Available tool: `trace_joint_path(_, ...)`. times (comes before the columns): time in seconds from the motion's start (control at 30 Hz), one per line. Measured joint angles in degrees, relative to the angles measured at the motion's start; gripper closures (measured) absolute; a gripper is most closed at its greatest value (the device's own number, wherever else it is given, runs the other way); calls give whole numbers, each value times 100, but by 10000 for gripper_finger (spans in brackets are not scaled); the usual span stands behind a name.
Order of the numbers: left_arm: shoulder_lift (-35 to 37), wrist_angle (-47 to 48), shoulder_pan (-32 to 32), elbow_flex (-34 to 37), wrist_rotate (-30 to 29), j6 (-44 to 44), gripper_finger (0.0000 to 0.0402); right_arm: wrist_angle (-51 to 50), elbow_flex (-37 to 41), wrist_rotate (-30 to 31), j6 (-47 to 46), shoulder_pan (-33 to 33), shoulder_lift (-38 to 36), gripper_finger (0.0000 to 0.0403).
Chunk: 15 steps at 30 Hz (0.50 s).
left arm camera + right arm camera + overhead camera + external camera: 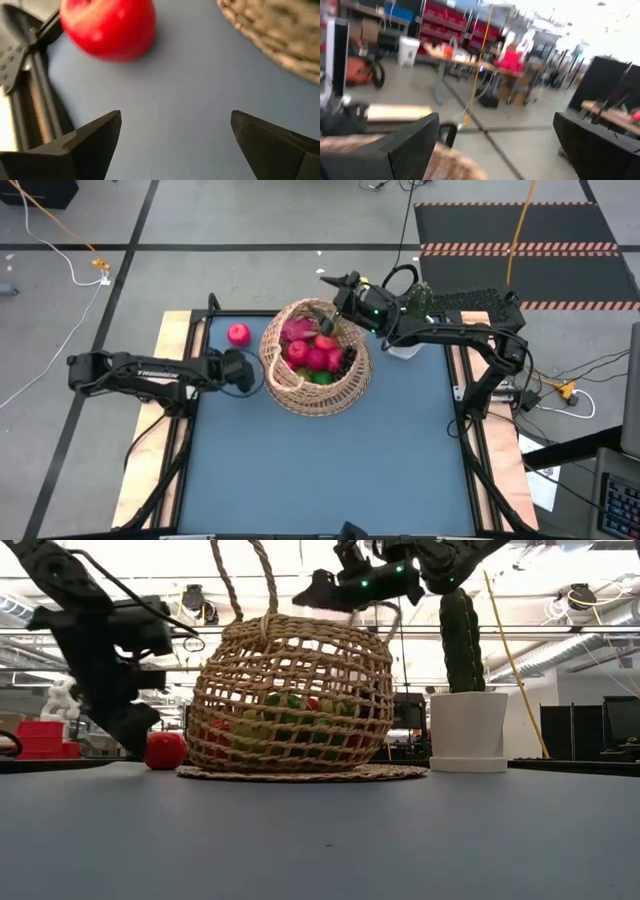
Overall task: Build produce basket
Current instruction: Put the apple into the brown basket
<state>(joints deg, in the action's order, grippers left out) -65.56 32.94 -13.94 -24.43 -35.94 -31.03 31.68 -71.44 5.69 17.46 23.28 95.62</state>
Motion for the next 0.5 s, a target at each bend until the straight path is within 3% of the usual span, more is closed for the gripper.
trace_joint_path(0.13,0,-545,-498,0,53,416,29,351,-16,-22,-325,109,240,14)
trace_joint_path(0.37,2,-1292,-1303,0,-57,1313,30,-687,0,-1,-1592,131,482,14)
trace_joint_path(0.5,1,-1402,-1906,-23,-16,1467,30,-1010,0,12,-1868,-42,478,14)
